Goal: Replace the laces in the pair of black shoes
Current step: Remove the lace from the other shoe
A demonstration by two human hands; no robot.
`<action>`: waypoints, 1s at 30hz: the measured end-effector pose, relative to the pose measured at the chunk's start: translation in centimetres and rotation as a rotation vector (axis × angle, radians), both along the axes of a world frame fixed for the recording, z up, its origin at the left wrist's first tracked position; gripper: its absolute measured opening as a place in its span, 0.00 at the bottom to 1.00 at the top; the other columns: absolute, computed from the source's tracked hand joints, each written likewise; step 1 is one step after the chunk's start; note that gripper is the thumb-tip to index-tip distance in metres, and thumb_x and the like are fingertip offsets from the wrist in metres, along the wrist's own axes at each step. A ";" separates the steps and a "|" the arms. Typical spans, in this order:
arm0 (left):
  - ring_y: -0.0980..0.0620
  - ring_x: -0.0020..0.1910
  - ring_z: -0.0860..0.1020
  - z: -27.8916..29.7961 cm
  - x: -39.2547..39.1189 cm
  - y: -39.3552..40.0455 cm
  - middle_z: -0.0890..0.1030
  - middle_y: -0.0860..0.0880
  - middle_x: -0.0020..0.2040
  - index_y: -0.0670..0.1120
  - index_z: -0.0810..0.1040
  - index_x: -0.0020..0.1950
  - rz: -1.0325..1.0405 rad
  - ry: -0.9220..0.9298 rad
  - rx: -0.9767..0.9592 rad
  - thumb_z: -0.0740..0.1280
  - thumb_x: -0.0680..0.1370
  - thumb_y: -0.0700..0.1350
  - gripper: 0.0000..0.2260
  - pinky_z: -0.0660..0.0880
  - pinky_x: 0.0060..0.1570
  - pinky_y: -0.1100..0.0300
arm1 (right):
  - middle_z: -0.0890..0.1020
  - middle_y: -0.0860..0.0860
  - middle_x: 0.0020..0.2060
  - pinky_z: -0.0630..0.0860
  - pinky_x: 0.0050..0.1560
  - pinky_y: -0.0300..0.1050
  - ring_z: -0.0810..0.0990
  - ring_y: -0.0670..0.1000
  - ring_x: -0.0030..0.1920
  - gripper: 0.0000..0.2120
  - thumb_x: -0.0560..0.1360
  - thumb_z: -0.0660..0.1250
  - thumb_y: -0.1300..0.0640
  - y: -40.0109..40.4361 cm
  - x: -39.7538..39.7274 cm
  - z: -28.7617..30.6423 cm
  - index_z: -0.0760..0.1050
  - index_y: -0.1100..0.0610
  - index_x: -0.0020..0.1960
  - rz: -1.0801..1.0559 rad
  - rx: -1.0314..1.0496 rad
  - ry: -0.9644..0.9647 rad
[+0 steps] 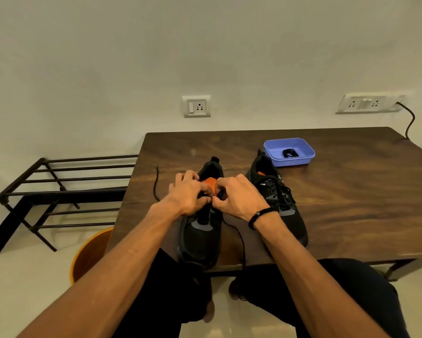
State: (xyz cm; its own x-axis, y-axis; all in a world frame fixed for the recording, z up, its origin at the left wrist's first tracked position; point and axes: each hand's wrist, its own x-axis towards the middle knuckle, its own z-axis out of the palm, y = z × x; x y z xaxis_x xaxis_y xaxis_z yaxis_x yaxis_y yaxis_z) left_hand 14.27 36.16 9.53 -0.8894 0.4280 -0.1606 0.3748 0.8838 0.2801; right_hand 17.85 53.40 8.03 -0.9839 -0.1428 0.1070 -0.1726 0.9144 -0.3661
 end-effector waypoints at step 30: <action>0.49 0.58 0.77 -0.6 -2.2 -2.0 0.81 0.52 0.54 0.67 0.78 0.37 0.457 0.286 0.391 0.71 0.76 0.57 0.09 0.75 0.61 0.46 | 0.83 0.47 0.38 0.83 0.44 0.55 0.82 0.53 0.46 0.08 0.73 0.70 0.44 0.2 -0.4 0.0 0.77 0.47 0.45 -0.031 0.011 -0.016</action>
